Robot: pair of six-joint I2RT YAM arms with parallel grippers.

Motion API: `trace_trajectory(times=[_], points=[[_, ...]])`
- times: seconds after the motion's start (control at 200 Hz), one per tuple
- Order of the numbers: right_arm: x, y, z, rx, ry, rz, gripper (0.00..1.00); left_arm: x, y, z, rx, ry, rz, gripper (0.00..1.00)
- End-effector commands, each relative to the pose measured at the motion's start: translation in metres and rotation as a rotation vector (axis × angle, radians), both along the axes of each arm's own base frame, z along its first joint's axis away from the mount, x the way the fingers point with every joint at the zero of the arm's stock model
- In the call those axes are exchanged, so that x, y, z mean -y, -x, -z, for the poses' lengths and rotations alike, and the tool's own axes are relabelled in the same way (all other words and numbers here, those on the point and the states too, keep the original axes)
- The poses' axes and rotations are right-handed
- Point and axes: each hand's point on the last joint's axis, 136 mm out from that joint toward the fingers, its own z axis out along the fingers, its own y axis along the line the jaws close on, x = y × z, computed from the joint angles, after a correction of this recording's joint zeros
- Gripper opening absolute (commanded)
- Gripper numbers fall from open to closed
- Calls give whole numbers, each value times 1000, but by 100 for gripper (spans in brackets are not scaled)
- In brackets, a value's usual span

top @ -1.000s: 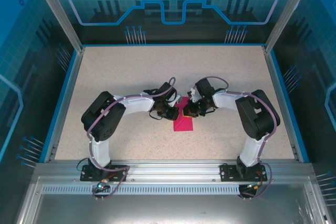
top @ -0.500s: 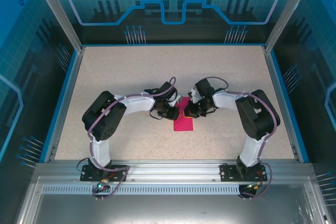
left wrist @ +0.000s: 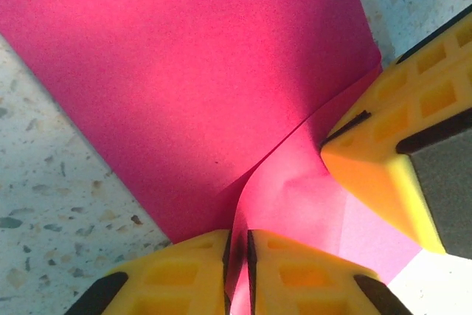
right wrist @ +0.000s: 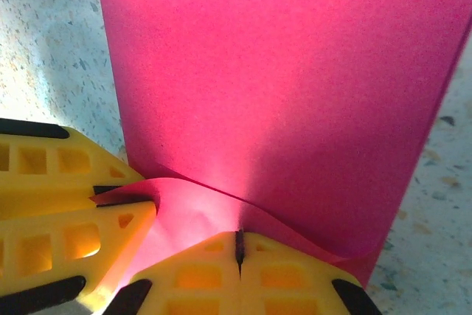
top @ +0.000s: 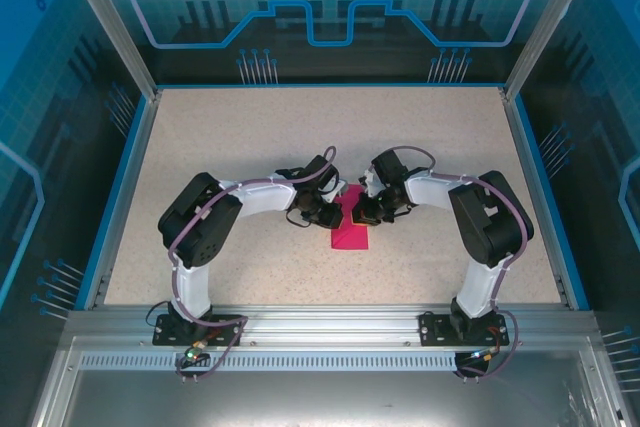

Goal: Fold a paper plane with a square sheet of paper (fold left side to right side)
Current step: Fold the triangle a second time at the center of the table.

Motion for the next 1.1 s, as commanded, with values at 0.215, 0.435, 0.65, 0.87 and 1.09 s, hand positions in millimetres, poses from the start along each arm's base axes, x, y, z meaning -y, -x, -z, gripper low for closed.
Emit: trace_trajectory(times=[0.215, 0.435, 0.65, 0.87, 1.09], points=[[14, 12, 17, -60, 88, 1, 0, -11, 4, -28, 36, -11, -31, 30], [12, 11, 18, -61, 76, 0, 0, -9, 24, -71, 35, 113, -54, 36], [12, 11, 18, -62, 74, -2, 0, 26, 60, -82, -122, 319, 11, 29], [11, 12, 18, -65, 71, -6, 0, 36, 64, -53, -213, 308, 7, 28], [11, 12, 17, -66, 72, -8, 0, 35, 59, -27, -231, 256, -17, 26]])
